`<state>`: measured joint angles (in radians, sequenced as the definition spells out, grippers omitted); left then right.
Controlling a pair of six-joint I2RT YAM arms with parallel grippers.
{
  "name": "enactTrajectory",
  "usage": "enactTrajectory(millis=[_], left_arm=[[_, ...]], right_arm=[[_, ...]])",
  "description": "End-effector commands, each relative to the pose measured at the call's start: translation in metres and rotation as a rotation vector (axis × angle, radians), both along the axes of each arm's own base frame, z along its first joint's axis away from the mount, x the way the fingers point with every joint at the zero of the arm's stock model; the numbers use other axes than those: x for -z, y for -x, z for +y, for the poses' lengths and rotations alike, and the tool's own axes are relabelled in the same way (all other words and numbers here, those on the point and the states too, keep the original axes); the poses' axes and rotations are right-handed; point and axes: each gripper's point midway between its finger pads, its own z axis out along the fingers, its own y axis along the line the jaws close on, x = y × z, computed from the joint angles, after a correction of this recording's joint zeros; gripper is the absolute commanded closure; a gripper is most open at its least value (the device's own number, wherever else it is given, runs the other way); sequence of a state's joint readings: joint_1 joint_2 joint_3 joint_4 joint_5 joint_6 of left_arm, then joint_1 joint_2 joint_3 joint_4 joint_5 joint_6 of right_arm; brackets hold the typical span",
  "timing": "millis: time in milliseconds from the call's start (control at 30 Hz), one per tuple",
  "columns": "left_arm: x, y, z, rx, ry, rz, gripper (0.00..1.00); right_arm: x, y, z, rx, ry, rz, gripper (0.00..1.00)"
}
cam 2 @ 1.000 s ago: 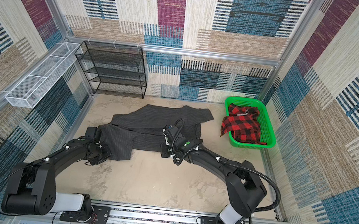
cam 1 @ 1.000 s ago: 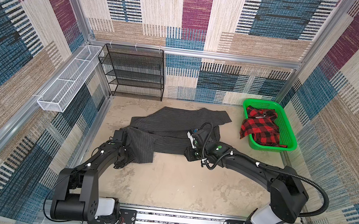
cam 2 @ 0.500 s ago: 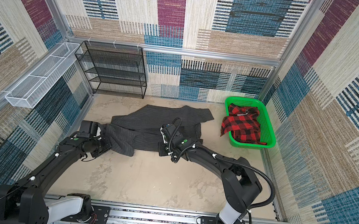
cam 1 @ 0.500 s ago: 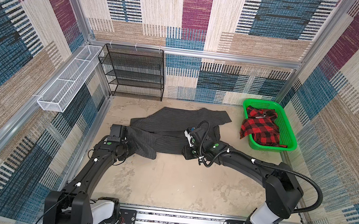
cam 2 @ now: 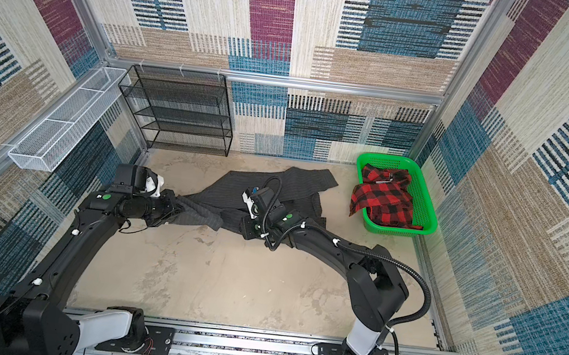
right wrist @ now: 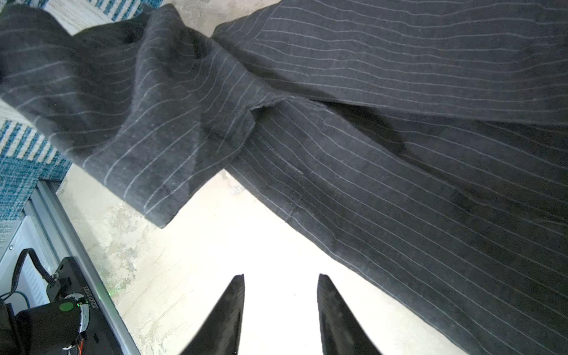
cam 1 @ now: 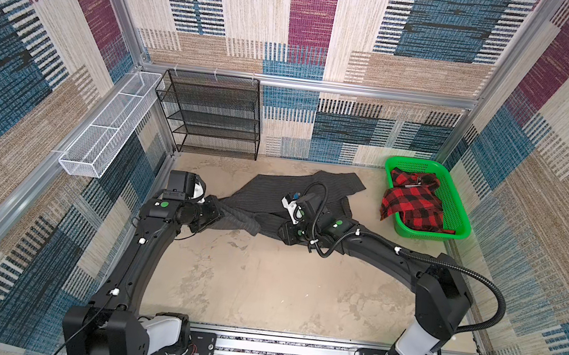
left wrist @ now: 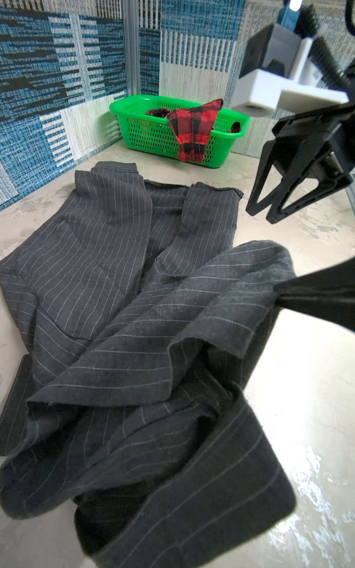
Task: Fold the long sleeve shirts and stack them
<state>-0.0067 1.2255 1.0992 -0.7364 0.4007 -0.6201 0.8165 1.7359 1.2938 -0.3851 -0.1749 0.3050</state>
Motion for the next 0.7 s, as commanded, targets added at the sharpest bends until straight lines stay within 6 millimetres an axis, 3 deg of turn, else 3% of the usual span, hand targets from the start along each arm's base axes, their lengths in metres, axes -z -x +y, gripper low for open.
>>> enactTrajectory(millis=[0, 233, 433, 667], left_arm=[[-0.001, 0.002, -0.004, 0.04, 0.001, 0.014, 1.0], [0.0, 0.0, -0.004, 0.038, 0.0, 0.015, 1.0], [0.005, 0.004, -0.004, 0.035, 0.004, 0.022, 1.0], [0.009, 0.007, -0.003, 0.038, 0.001, 0.026, 1.0]], right_arm=[[-0.005, 0.013, 0.024, -0.082, -0.035, -0.027, 0.52], [-0.012, 0.038, 0.069, -0.159, -0.135, -0.038, 0.5], [-0.007, 0.023, 0.096, -0.144, -0.143, -0.053, 0.51], [-0.007, 0.007, 0.117, -0.126, -0.171, -0.059, 0.78]])
